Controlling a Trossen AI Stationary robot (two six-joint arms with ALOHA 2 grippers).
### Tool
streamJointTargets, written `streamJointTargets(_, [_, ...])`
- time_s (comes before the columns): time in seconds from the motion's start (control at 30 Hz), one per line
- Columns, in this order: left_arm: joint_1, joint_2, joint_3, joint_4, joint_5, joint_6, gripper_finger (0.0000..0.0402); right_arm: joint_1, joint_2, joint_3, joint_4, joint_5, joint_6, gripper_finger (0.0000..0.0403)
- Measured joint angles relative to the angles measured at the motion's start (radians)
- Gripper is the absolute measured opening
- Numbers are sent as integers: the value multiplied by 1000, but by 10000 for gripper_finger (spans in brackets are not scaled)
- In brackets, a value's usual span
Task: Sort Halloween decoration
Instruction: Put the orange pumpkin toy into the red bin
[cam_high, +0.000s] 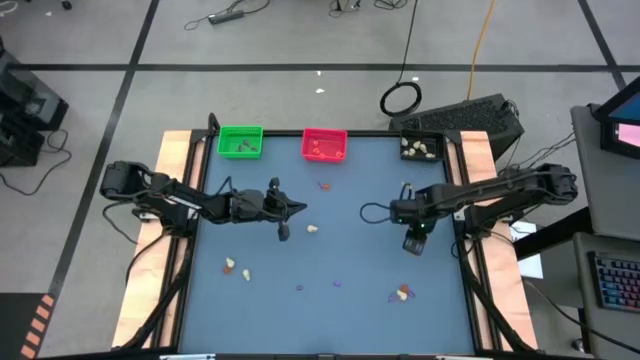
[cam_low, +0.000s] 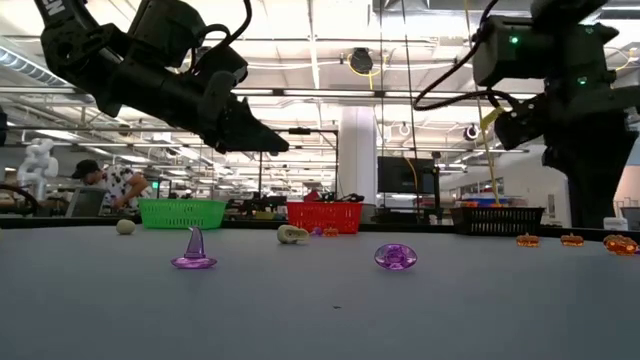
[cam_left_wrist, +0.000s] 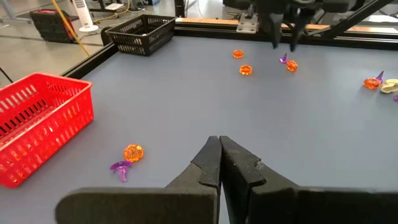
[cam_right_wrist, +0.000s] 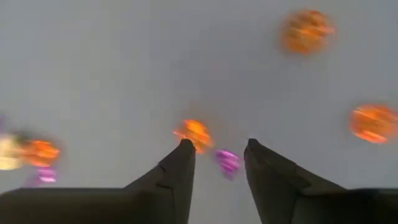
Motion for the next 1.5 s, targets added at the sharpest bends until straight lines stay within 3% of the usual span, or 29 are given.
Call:
streamJointTargets(0.17, [0, 0, 0, 0, 0, 0, 8, 20, 4, -44, 120, -84, 6, 136])
streamJointTargets(0.67, [0, 0, 0, -2, 0, 0, 8, 20, 43, -115, 208, -93, -9, 136])
streamJointTargets(1.03, [0, 0, 0, -3, 0, 0, 8, 20, 43, -116, 203, -116, -26, 99])
streamJointTargets(1.5, [0, 0, 0, -3, 0, 0, 8, 40, 43, -116, 185, -112, -102, 132])
